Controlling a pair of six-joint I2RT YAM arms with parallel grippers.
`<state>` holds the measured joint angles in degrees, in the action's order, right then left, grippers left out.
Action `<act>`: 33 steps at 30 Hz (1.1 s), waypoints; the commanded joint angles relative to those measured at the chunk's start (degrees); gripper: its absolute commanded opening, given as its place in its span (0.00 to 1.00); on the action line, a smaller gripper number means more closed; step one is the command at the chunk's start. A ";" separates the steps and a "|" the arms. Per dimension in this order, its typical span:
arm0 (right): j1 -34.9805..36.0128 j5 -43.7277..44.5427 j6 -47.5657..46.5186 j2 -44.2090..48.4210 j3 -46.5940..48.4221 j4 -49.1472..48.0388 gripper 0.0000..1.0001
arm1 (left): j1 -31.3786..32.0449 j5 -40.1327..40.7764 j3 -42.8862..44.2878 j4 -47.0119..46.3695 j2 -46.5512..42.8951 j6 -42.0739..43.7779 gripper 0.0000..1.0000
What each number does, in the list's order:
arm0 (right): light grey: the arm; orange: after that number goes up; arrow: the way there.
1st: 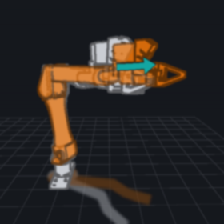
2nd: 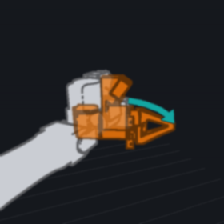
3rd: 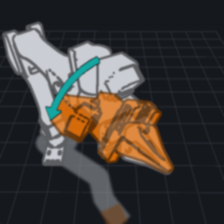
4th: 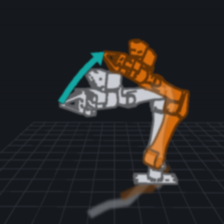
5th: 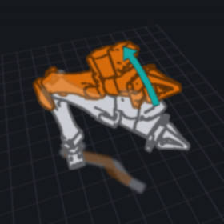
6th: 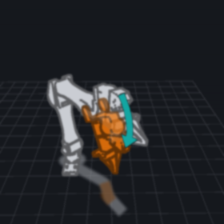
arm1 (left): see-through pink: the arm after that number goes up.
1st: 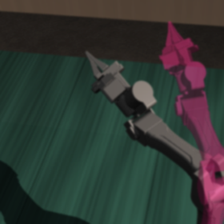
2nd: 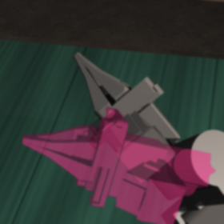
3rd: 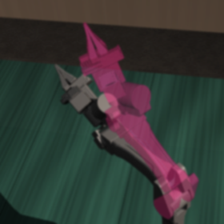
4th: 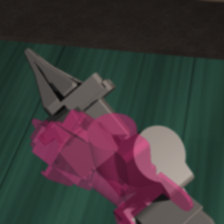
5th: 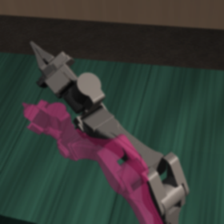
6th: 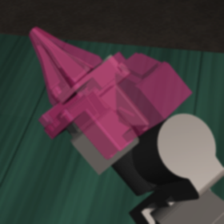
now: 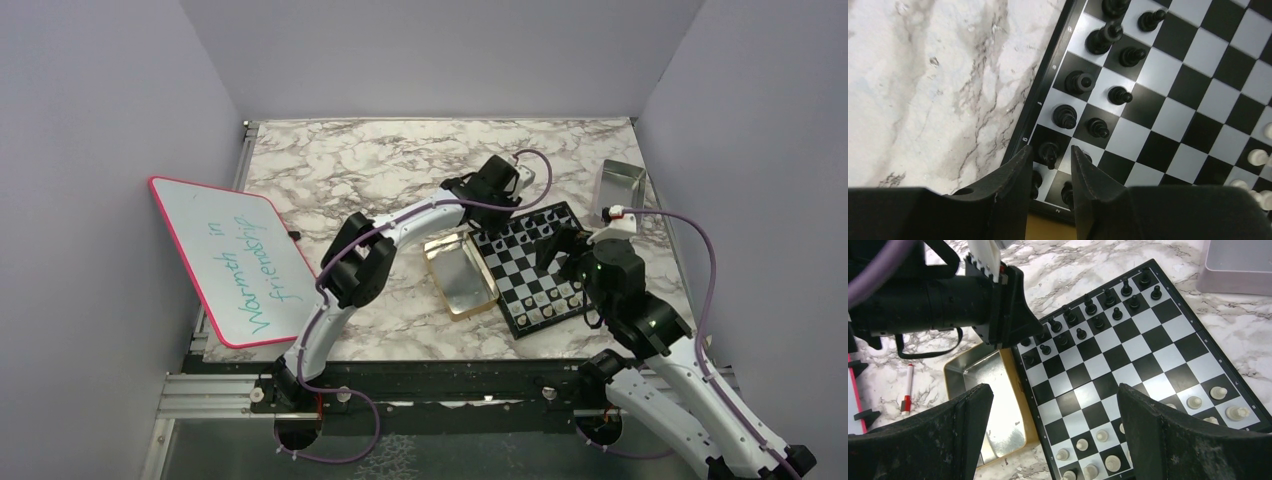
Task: Set up the chess pieces on the board
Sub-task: Place the chess piece on the chessboard, then move the storage box to the center of the board.
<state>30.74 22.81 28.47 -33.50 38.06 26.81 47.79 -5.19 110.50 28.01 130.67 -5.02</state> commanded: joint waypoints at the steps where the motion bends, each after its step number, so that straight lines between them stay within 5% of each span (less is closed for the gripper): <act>1: 0.15 1.55 1.50 -0.18 0.26 -1.36 1.00 | -0.95 -0.82 4.77 -0.32 -6.15 -2.45 0.38; 5: 0.15 2.77 0.38 -2.33 0.62 -2.50 1.00 | -3.58 -2.32 5.14 -0.81 -9.40 -5.51 0.42; 10: 0.17 7.79 -4.35 -10.27 2.07 -7.29 1.00 | -8.97 -4.63 -0.84 -4.66 -17.07 -7.53 0.59; 11: 0.04 8.87 -5.28 -12.27 2.56 -8.76 1.00 | -10.08 -5.07 -3.04 -5.60 -19.12 -7.51 0.90; 12: 0.02 9.75 -6.64 -14.34 3.14 -10.75 0.99 | -11.06 -5.12 -5.12 -6.43 -21.16 -7.23 0.98; 17: -3.81 8.49 -11.87 -26.25 7.55 -18.97 0.98 | -15.39 -5.63 -16.58 -7.81 -30.41 -4.16 0.99; 24: -25.39 -5.36 -14.41 -46.07 17.62 -23.01 0.94 | -16.96 -6.50 -36.17 -9.82 -48.06 -0.76 0.99; 33: -39.38 -13.33 -20.65 -72.66 39.27 -17.12 0.56 | -17.20 -9.36 -56.78 -10.67 -60.96 1.15 0.99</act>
<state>-6.39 14.11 12.64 -98.89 68.53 6.98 30.74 -12.67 58.17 18.22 71.81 -5.87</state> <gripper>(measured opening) 0.609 0.990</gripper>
